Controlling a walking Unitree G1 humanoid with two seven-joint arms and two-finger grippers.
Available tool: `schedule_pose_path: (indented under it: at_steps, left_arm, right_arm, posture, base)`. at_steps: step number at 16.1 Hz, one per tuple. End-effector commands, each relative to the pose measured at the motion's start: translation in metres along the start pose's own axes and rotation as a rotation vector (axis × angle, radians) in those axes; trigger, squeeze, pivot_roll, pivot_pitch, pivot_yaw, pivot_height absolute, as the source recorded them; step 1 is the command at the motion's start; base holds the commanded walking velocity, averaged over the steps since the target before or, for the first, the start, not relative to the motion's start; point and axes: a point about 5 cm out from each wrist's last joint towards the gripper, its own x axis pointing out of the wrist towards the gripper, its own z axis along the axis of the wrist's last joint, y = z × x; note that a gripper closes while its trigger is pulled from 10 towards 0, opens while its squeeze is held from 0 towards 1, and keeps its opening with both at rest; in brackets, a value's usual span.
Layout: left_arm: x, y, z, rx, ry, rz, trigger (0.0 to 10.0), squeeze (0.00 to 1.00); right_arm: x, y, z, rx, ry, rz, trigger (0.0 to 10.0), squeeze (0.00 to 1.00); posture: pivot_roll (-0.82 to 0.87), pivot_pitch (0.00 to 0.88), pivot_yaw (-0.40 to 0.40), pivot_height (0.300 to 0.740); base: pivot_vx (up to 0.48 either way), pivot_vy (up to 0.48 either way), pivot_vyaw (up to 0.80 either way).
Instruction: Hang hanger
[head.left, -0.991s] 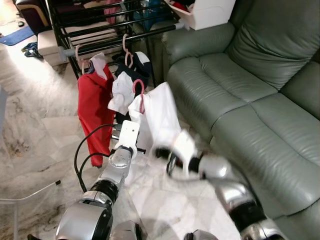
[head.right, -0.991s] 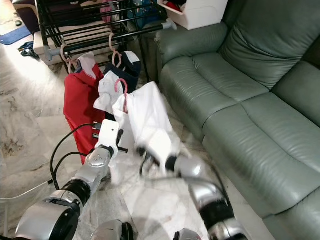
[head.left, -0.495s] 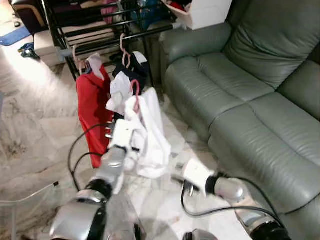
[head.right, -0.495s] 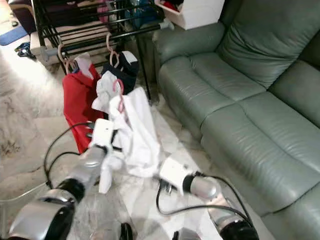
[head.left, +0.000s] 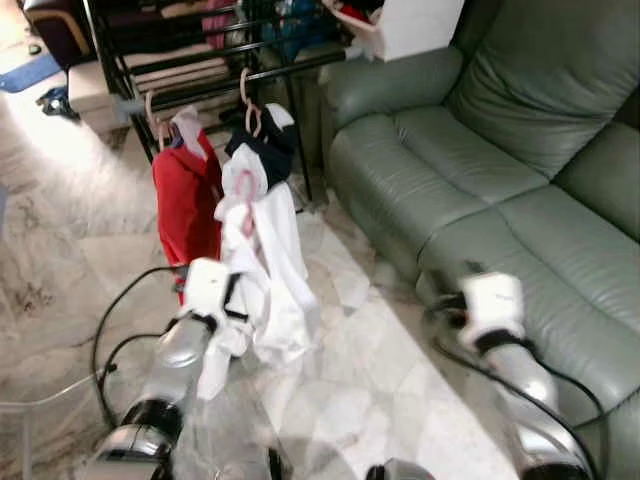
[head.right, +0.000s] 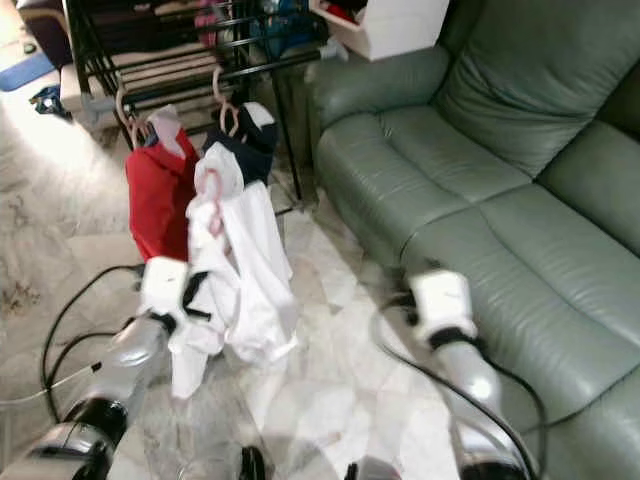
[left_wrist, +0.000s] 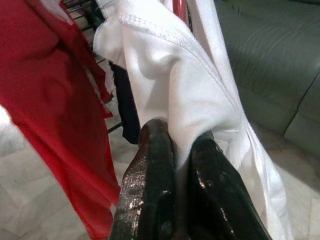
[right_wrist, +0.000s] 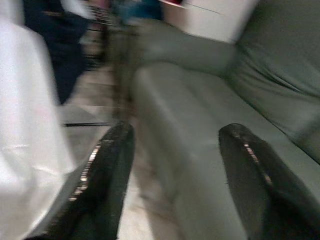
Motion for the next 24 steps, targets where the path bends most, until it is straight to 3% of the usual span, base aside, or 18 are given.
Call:
schedule_pose_path:
  at_steps: [1, 3, 4, 5, 9, 12, 16, 17, 19, 20, 21, 24]
  left_arm:
    - [-0.002, 0.008, 0.015, 0.000, -0.102, 0.022, 0.0, 0.00]
    - [-0.016, 0.008, 0.009, -0.009, -0.123, 0.030, 0.0, 0.00]
    - [-0.026, 0.008, 0.007, -0.023, -0.144, 0.038, 0.0, 0.00]
    - [-0.037, 0.007, 0.004, -0.051, -0.157, 0.056, 0.0, 0.00]
    - [-0.046, 0.005, -0.002, -0.041, -0.139, 0.033, 0.0, 0.00]
    - [-0.054, 0.015, -0.008, -0.033, -0.101, 0.070, 0.0, 0.00]
    - [-0.056, 0.015, -0.012, -0.031, -0.070, 0.108, 1.8, 0.00]
    - [-0.056, 0.015, -0.012, -0.031, -0.070, 0.113, 1.8, 0.00]
    - [-0.059, 0.018, -0.014, -0.027, -0.054, 0.145, 4.0, 0.00]
    - [-0.061, 0.020, -0.016, -0.025, -0.039, 0.164, 6.4, 0.00]
    - [-0.062, 0.020, -0.016, -0.023, -0.038, 0.164, 6.5, 0.00]
    - [-0.064, 0.022, -0.017, -0.009, -0.031, 0.162, 9.1, 0.00]
  right_arm:
    - [-0.003, -0.006, 0.005, -0.002, -0.029, -0.052, 10.0, 1.00]
    - [-0.012, -0.012, 0.003, -0.020, -0.028, -0.107, 10.0, 1.00]
    - [-0.017, -0.016, 0.002, -0.017, -0.023, -0.149, 10.0, 0.64]
    - [-0.021, -0.019, 0.000, -0.010, -0.012, -0.181, 10.0, 0.00]
    - [-0.020, -0.016, -0.008, 0.064, 0.040, -0.210, 10.0, 0.00]
    - [-0.027, -0.014, -0.013, 0.051, 0.072, -0.195, 10.0, 0.00]
    - [-0.026, -0.018, -0.014, 0.059, 0.090, -0.218, 10.0, 0.00]
    - [-0.026, -0.018, -0.014, 0.058, 0.091, -0.216, 10.0, 0.00]
    - [-0.026, -0.015, -0.010, 0.088, 0.083, -0.192, 10.0, 0.00]
    - [-0.027, -0.012, -0.009, 0.082, 0.084, -0.166, 10.0, 0.00]
    - [-0.028, -0.010, -0.010, 0.078, 0.085, -0.154, 10.0, 0.00]
    - [-0.025, -0.004, -0.010, 0.050, 0.093, -0.127, 10.0, 0.00]
  posture:
    - [-0.07, 0.000, 0.036, 0.740]
    - [-0.07, 0.000, 0.038, 0.740]
    - [-0.07, 0.000, 0.039, 0.740]
    - [-0.07, 0.000, 0.037, 0.740]
    - [-0.06, 0.000, 0.028, 0.740]
    - [-0.06, 0.000, 0.023, 0.740]
    - [-0.07, 0.000, 0.024, 0.740]
    - [-0.07, 0.000, 0.027, 0.740]
    - [-0.07, 0.000, 0.032, 0.740]
    - [-0.07, 0.000, 0.034, 0.740]
    - [-0.06, 0.000, 0.034, 0.740]
    - [-0.05, 0.000, 0.032, 0.740]
  base:
    - [0.000, 0.000, 0.00]
    - [0.000, 0.000, 0.00]
    - [0.000, 0.000, 0.00]
    - [0.000, 0.000, 0.00]
    - [0.000, 0.000, 0.00]
    - [0.000, 0.000, 0.00]
    - [0.000, 0.000, 0.00]
    - [0.000, 0.000, 0.00]
    - [0.000, 0.000, 0.00]
    - [0.000, 0.000, 0.00]
    - [0.000, 0.000, 0.00]
    - [0.000, 0.000, 0.00]
